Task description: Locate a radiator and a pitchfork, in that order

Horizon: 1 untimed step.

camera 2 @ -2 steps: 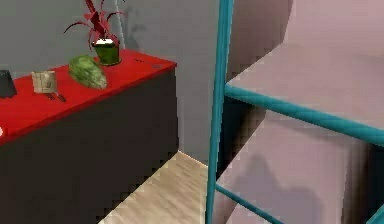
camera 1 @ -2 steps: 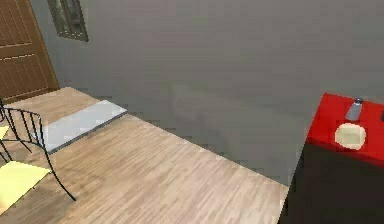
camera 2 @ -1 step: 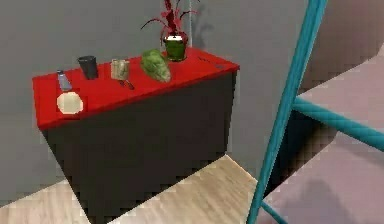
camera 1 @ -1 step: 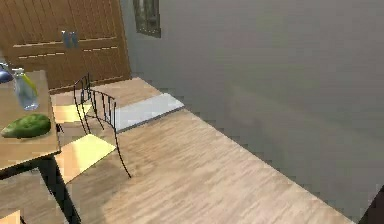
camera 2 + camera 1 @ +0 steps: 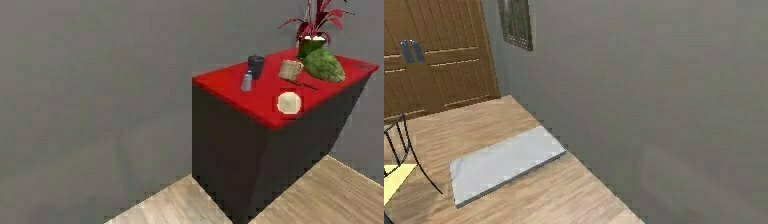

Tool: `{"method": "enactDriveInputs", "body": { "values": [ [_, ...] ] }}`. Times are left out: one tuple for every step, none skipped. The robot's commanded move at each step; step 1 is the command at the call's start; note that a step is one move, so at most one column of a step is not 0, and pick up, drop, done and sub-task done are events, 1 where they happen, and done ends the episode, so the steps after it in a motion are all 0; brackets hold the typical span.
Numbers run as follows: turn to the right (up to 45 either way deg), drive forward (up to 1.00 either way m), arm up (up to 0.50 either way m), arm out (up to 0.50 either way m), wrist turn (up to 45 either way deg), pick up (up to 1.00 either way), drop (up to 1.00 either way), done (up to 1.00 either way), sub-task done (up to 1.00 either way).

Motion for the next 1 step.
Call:
{"method": "enactDriveInputs", "body": {
  "values": [
    [-3.0, 0.00, 0.00, 0.00, 0.0, 0.00, 0.00, 0.00, 0.00]
  ]
}}
